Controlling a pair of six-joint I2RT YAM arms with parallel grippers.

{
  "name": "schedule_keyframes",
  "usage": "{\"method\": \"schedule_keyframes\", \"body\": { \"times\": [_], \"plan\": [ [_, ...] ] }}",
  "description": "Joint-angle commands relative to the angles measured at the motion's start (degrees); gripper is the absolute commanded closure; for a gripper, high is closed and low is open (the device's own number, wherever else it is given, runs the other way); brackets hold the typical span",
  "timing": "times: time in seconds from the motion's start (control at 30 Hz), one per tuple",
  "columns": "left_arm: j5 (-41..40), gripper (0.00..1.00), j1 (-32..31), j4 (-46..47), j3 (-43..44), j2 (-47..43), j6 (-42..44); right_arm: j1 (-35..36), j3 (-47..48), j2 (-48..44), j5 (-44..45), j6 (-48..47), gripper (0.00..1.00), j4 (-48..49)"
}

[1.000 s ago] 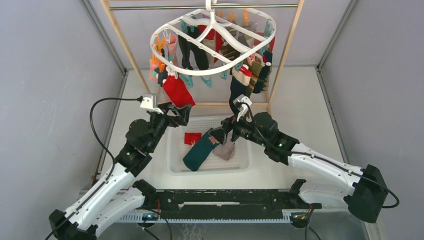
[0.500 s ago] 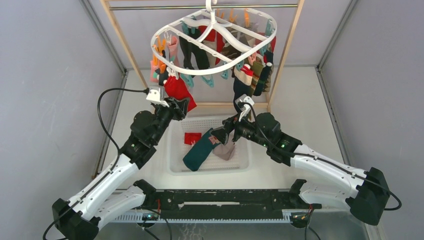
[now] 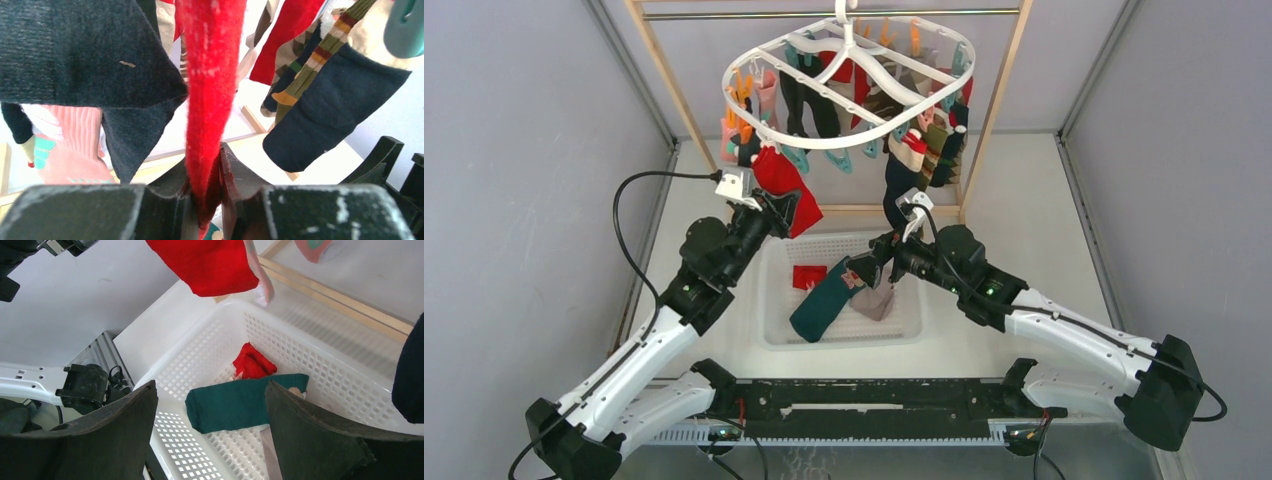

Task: Remove the socks clipped to the hanger
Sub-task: Remove the sock from the hanger.

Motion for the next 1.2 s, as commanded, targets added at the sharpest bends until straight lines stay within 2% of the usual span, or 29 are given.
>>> {"method": "schedule_keyframes", "body": {
  "times": [0.0,0.77,1.17],
  "plan": [
    [2.68,0.78,0.28,0.52,3.92,-0.62,-1.15,-0.73,-0.04,0.24,-1.02,1.54,0.15,4.92],
    [10.18,0.79,0.26,-2.6,4.95,-4.25,-9.35,-6.25,0.0,8.48,-11.07,9.74,0.07,21.61],
    [11.39,0.79,0.24,-1.71,4.64,-4.55,-11.19,-7.88,1.62,16.79,-17.06,17.82,0.07,33.27]
  ]
}}
